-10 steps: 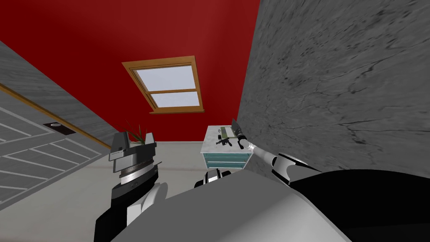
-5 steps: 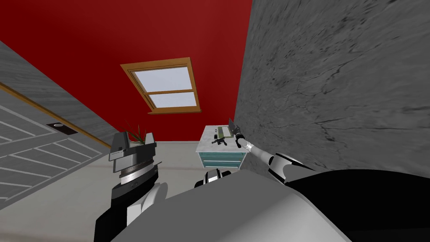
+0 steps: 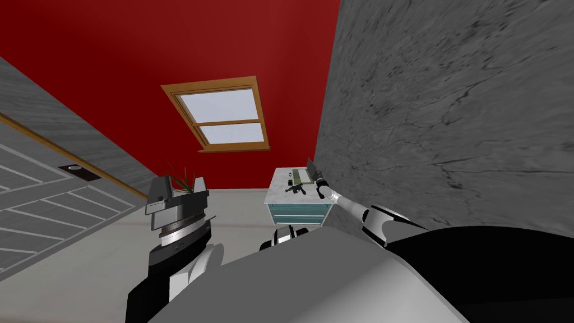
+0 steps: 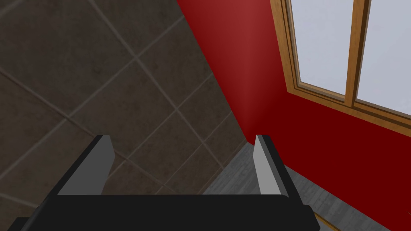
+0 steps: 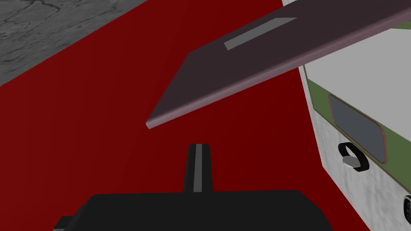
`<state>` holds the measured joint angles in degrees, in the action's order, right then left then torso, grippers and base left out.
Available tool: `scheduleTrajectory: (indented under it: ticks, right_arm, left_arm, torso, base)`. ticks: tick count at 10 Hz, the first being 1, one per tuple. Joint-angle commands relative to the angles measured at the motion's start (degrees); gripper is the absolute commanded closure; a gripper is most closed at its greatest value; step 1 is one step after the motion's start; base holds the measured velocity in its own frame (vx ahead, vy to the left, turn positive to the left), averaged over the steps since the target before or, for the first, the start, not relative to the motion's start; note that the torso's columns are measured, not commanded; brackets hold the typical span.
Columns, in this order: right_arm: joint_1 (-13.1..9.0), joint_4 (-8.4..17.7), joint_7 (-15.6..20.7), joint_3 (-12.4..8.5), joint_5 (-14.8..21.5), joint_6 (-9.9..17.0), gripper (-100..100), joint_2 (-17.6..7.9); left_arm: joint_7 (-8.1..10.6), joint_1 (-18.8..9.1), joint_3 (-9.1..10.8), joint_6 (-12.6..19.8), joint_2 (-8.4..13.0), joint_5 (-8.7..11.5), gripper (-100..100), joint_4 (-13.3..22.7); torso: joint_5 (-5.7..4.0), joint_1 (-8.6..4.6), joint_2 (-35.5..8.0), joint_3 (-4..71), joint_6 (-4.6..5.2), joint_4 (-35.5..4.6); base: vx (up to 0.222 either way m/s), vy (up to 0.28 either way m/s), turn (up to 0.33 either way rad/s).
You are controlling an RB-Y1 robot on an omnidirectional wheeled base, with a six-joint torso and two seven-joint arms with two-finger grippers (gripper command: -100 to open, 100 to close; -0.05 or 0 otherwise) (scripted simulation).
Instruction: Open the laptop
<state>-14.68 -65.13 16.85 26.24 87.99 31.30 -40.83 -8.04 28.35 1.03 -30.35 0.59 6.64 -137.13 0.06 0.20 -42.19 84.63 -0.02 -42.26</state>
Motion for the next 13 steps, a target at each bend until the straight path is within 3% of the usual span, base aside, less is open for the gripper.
scheduleTrajectory:
  ticks: [1,4,5,12,13]
  right_arm:
    - [0.97,0.98,2.33,1.48,3.40,0.95,100,-1.83]
    - [1.26,1.50,2.92,2.09,4.72,1.30,100,-2.45]
    - [0.70,1.12,1.57,1.49,3.26,0.86,-100,-1.46]
    - [-1.54,-0.75,-3.87,-0.89,-2.35,-1.00,-100,2.22]
    - [-1.52,-0.13,-3.92,-0.49,-1.51,-0.73,-100,1.93]
  left_arm:
    - [0.00,0.00,0.00,0.00,0.00,0.00,0,0.00]
    - [0.00,0.00,0.00,0.00,0.00,0.00,0,0.00]
    - [0.00,0.00,0.01,0.00,0.01,0.00,0,0.00]
    - [0.00,-0.01,0.03,0.00,0.03,0.00,0,0.01]
    - [0.00,-0.01,0.02,0.01,0.03,0.00,0,0.01]
  torso:
    - [-0.05,-0.17,-0.02,-0.02,0.01,-0.01]
    - [-0.08,-0.30,-0.10,-0.07,0.02,-0.04]
    - [-0.15,-0.52,-0.18,-0.11,0.02,-0.05]
    - [-0.05,-0.17,-0.02,-0.01,0.02,0.00]
    - [-0.05,-0.15,-0.09,-0.06,0.02,-0.02]
  base:
    - [0.082,0.175,-0.016]
    - [0.058,0.130,-0.015]
    - [-0.018,-0.080,0.022]
    - [-0.067,-0.167,0.023]
    - [-0.029,-0.064,0.007]
